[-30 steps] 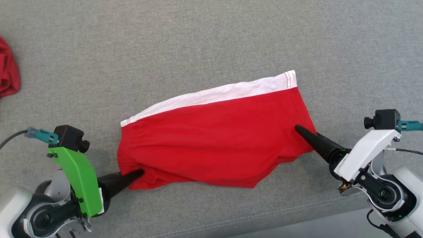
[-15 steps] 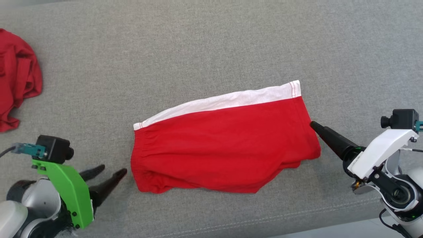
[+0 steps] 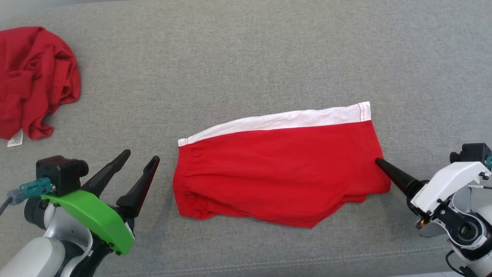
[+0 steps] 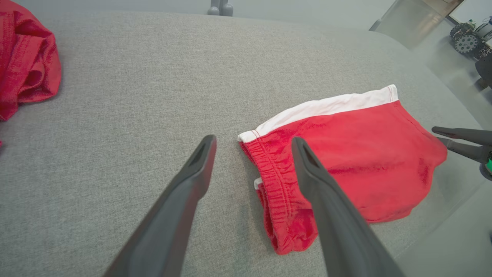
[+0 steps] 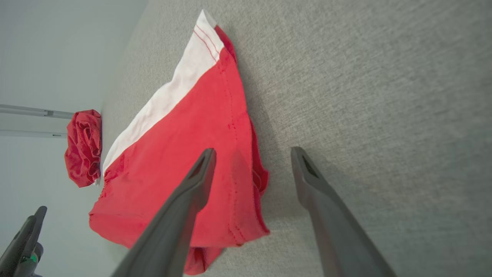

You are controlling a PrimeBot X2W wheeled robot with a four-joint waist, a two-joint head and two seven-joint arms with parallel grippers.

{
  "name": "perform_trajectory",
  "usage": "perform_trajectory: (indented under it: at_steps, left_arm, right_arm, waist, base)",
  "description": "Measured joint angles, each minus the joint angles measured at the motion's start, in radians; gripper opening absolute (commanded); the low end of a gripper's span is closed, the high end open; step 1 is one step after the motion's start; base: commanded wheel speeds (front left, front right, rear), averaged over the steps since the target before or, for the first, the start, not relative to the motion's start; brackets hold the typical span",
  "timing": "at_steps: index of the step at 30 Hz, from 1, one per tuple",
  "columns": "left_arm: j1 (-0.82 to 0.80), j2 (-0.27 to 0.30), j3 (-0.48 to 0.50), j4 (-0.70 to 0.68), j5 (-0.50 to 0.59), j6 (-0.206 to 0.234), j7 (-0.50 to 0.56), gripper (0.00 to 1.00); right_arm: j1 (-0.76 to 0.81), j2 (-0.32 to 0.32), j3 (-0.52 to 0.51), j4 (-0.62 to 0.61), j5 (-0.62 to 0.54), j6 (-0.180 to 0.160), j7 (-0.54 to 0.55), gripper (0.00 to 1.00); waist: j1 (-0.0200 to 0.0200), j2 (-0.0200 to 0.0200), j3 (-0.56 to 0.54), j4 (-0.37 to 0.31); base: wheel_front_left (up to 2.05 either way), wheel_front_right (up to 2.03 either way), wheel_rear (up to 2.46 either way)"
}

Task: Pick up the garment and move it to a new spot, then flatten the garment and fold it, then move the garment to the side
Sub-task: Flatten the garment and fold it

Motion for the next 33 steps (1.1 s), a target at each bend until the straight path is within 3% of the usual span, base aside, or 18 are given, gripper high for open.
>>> perform_trajectory:
  at_steps: [9, 10, 11, 12, 13, 17, 22, 33]
  left_arm:
    - [0.097, -0.07, 0.044, 0.089, 0.092, 0.004, -0.16, 1.0]
    - [0.111, -0.074, 0.055, 0.106, 0.109, 0.004, -0.173, 1.0]
    - [0.139, -0.082, 0.079, 0.139, 0.128, 0.004, -0.198, 1.0]
    - [0.154, -0.092, 0.095, 0.149, 0.128, 0.004, -0.212, 1.0]
    - [0.166, -0.105, 0.102, 0.156, 0.128, 0.004, -0.225, 1.0]
    - [0.204, -0.141, 0.117, 0.183, 0.144, 0.004, -0.264, 1.0]
    - [0.252, -0.148, 0.17, 0.212, 0.179, 0.004, -0.316, 1.0]
    - [0.296, -0.202, 0.188, 0.219, 0.198, 0.004, -0.339, 1.0]
  right_arm:
    - [-0.006, 0.058, 0.015, 0.082, 0.034, 0.0, 0.025, 1.0]
    - [-0.009, 0.065, 0.016, 0.091, 0.038, 0.0, 0.03, 0.9]
    - [-0.022, 0.083, 0.017, 0.115, 0.044, 0.0, 0.033, 0.38]
    - [-0.029, 0.095, 0.016, 0.125, 0.046, 0.0, 0.033, 0.22]
    - [-0.033, 0.104, 0.016, 0.133, 0.05, 0.0, 0.033, 0.0]
    - [-0.038, 0.13, 0.013, 0.155, 0.08, -0.001, 0.033, 0.0]
    - [-0.041, 0.118, -0.008, 0.173, 0.092, 0.0, 0.036, 0.0]
    - [-0.022, -0.045, -0.119, 0.193, 0.107, 0.0, 0.036, 0.0]
  waist:
    - [0.0, 0.0, -0.041, 0.069]
    - [0.0, 0.0, -0.047, 0.076]
    - [0.0, 0.0, -0.059, 0.09]
    - [0.0, 0.0, -0.065, 0.095]
    - [0.0, 0.0, -0.071, 0.1]
    - [0.0, 0.0, -0.094, 0.115]
    - [0.0, 0.0, -0.118, 0.121]
    - [0.0, 0.0, -0.129, 0.1]
  base:
    - [0.0, 0.0, 0.0]
    - [0.0, 0.0, 0.0]
    - [0.0, 0.0, 0.0]
    - [0.0, 0.0, 0.0]
    - [0.0, 0.0, 0.0]
    - [0.0, 0.0, 0.0]
    - [0.0, 0.0, 0.0]
    - [0.0, 0.0, 0.0]
